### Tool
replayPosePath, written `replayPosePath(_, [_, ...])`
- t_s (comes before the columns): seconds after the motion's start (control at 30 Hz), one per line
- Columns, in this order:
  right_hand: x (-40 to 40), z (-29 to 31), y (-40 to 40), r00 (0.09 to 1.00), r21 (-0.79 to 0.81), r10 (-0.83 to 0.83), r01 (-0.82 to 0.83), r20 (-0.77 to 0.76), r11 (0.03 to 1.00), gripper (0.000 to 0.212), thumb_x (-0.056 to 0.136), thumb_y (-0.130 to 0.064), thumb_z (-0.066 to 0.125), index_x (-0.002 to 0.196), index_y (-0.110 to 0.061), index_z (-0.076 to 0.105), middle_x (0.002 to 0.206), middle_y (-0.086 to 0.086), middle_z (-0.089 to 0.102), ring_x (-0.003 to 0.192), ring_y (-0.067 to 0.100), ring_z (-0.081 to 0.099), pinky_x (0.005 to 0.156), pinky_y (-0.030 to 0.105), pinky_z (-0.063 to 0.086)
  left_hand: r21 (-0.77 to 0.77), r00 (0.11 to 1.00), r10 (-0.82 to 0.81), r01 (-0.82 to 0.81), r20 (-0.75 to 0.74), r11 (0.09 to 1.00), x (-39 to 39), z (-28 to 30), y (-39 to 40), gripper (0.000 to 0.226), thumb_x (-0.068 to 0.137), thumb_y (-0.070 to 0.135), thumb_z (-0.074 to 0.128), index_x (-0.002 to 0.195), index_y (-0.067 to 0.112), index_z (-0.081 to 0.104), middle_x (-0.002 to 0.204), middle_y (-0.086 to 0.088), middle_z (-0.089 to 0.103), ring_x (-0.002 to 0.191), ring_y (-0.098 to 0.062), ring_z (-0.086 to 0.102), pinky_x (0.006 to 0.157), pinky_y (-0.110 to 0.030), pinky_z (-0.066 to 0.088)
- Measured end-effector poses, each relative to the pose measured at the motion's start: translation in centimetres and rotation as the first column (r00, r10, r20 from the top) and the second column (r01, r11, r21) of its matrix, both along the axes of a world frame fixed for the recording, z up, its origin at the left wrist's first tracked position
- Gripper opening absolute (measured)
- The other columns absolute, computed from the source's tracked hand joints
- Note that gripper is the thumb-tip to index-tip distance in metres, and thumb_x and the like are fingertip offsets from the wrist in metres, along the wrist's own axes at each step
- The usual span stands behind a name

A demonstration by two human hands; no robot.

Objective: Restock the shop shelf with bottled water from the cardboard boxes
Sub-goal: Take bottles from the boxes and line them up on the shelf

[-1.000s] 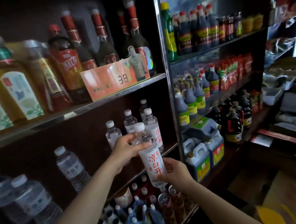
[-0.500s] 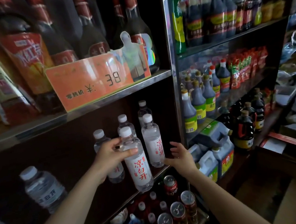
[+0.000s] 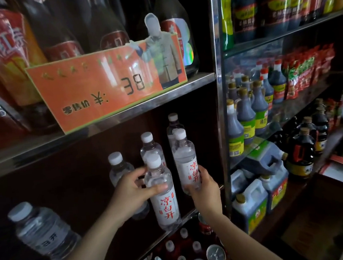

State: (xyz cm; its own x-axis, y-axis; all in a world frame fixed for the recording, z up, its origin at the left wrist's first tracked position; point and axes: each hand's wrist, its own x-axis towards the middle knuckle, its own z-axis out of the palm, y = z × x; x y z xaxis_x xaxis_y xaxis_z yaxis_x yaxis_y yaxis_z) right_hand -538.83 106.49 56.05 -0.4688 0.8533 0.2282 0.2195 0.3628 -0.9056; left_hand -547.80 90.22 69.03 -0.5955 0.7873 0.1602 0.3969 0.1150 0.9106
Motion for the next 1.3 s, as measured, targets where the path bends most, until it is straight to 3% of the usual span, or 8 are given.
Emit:
replayPosePath(0.33, [-3.7, 0.7, 2.6, 0.954, 0.229, -0.152, 0.092, 0.259, 0.969, 0.069, 0.084, -0.028, 0.068, 0.141, -0.008, 0.035, 0.128, 0.012, 0.044, 0.111, 0.031, 0.054, 0.082, 0.039, 0.051, 0.082, 0.999, -0.025, 0.023, 0.020, 0.996, 0.0, -0.9, -0.9, 0.040, 0.070, 0.004, 0.078, 0.107, 0.013, 0.067, 0.104, 0.006, 0.073, 0.098, -0.007, 0.068, 0.082, -0.015, 0.053])
replayPosePath(0.57, [-4.2, 1.1, 2.1, 0.951, 0.175, -0.149, 0.103, 0.271, 0.979, 0.068, 0.088, -0.031, 0.063, 0.142, -0.008, 0.029, 0.133, 0.011, 0.045, 0.104, 0.033, 0.062, 0.077, 0.037, 0.050, 0.117, 0.999, -0.035, 0.032, 0.020, 0.993, 0.2, -0.9, -0.5, 0.038, 0.070, 0.000, 0.078, 0.104, 0.011, 0.068, 0.101, 0.007, 0.074, 0.094, -0.003, 0.068, 0.074, -0.008, 0.049])
replayPosePath(0.67, [-3.1, 1.6, 1.5, 0.996, -0.039, -0.083, 0.085, 0.033, 0.996, 0.080, 0.087, -0.022, 0.066, 0.148, -0.014, 0.016, 0.127, 0.009, 0.057, 0.106, 0.029, 0.063, 0.088, 0.040, 0.052, 0.111, 1.000, -0.023, 0.022, 0.008, 0.994, 0.3, -0.9, -0.2, 0.036, 0.071, 0.003, 0.078, 0.105, 0.011, 0.068, 0.100, 0.006, 0.074, 0.094, -0.004, 0.068, 0.075, -0.009, 0.049])
replayPosePath(0.77, [0.1, 1.5, -0.4, 0.975, -0.116, -0.040, 0.014, -0.219, 0.993, 0.062, 0.089, -0.027, 0.064, 0.141, -0.018, 0.030, 0.085, -0.002, 0.068, 0.073, 0.013, 0.069, 0.074, 0.039, 0.057, 0.109, 1.000, -0.014, 0.012, 0.016, 0.994, 0.4, -1.1, 0.2, 0.036, 0.072, 0.007, 0.078, 0.105, 0.015, 0.068, 0.101, 0.007, 0.073, 0.097, -0.005, 0.068, 0.080, -0.014, 0.052])
replayPosePath(0.83, [2.8, 0.7, -1.8, 0.969, -0.083, 0.111, -0.132, -0.222, 0.988, 0.047, 0.087, -0.033, 0.064, 0.128, -0.027, 0.041, 0.086, -0.003, 0.067, 0.076, 0.005, 0.067, 0.073, 0.030, 0.056, 0.114, 1.000, -0.003, 0.000, 0.021, 0.993, 0.5, -1.3, 1.0, 0.036, 0.072, 0.009, 0.079, 0.105, 0.019, 0.068, 0.102, 0.007, 0.073, 0.098, -0.007, 0.068, 0.084, -0.021, 0.054])
replayPosePath(0.97, [5.2, -1.9, -3.0, 0.913, -0.040, 0.407, -0.407, -0.007, 0.912, 0.093, 0.060, -0.053, 0.082, 0.135, -0.028, 0.034, 0.118, -0.016, 0.058, 0.108, -0.008, 0.055, 0.088, 0.016, 0.049, 0.121, 1.000, 0.014, -0.017, 0.027, 0.992, 1.1, -1.3, 3.7, 0.035, 0.072, 0.010, 0.079, 0.099, 0.028, 0.068, 0.098, 0.009, 0.074, 0.095, -0.006, 0.069, 0.083, -0.025, 0.053])
replayPosePath(1.07, [5.0, -2.8, -2.4, 0.945, -0.033, 0.326, -0.325, 0.014, 0.945, 0.094, 0.057, -0.050, 0.085, 0.135, -0.030, 0.037, 0.123, -0.021, 0.055, 0.114, -0.006, 0.053, 0.094, 0.024, 0.049, 0.141, 1.000, -0.004, 0.001, 0.020, 0.990, 1.9, -1.4, 6.2, 0.032, 0.074, 0.010, 0.078, 0.096, 0.031, 0.067, 0.095, 0.010, 0.074, 0.092, -0.004, 0.069, 0.077, -0.021, 0.053])
replayPosePath(1.3, [4.5, -1.7, 0.5, 0.998, 0.035, 0.054, -0.055, 0.031, 0.998, 0.056, 0.078, -0.024, 0.075, 0.124, -0.029, 0.044, 0.116, -0.012, 0.052, 0.109, 0.007, 0.054, 0.089, 0.033, 0.052, 0.139, 1.000, 0.008, -0.004, -0.026, 0.990, 3.0, -1.5, 11.1, 0.035, 0.075, 0.013, 0.078, 0.094, 0.039, 0.063, 0.085, 0.028, 0.070, 0.085, 0.009, 0.065, 0.080, -0.018, 0.052])
